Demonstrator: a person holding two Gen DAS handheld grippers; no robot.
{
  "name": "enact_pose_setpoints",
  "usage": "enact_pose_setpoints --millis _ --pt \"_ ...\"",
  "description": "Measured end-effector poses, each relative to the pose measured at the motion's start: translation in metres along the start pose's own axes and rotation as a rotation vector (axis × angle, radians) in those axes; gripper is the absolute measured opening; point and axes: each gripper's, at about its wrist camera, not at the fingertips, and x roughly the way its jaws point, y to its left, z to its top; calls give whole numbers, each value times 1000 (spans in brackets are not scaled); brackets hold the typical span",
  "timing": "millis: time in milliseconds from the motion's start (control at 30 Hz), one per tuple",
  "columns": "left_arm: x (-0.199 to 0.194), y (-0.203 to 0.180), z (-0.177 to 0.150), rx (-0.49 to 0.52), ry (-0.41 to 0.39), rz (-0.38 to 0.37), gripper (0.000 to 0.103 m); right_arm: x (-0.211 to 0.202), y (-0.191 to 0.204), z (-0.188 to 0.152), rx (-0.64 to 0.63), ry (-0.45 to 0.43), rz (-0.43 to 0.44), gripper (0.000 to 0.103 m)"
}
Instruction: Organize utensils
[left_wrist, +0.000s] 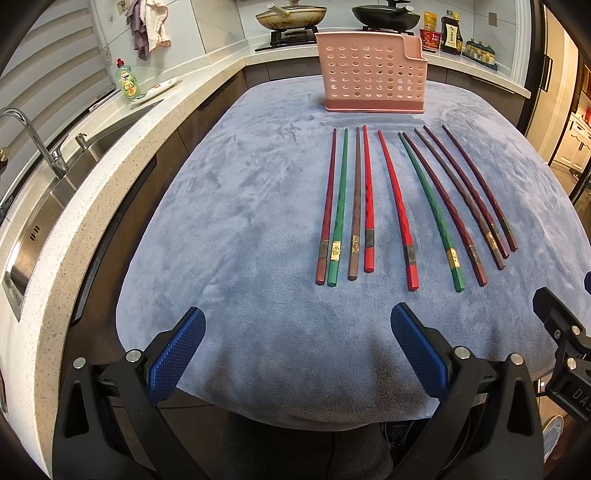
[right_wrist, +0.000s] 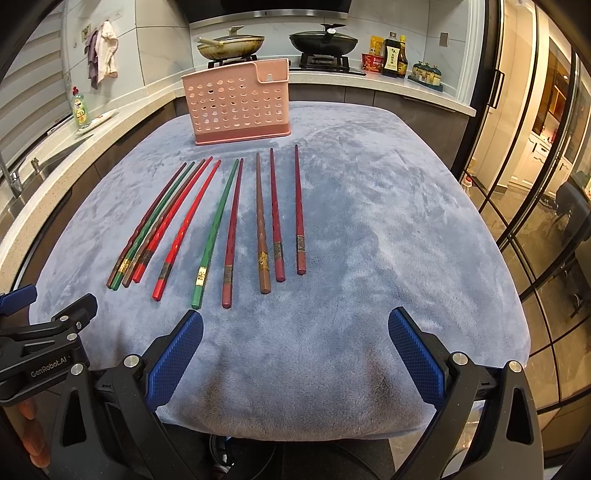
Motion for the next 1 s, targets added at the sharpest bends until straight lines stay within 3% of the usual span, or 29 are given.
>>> enact_pose_setpoints --millis 1000 --pt "-1 3 -1 -3 -11 -6 96 -2 0 -1 6 -8 1 96"
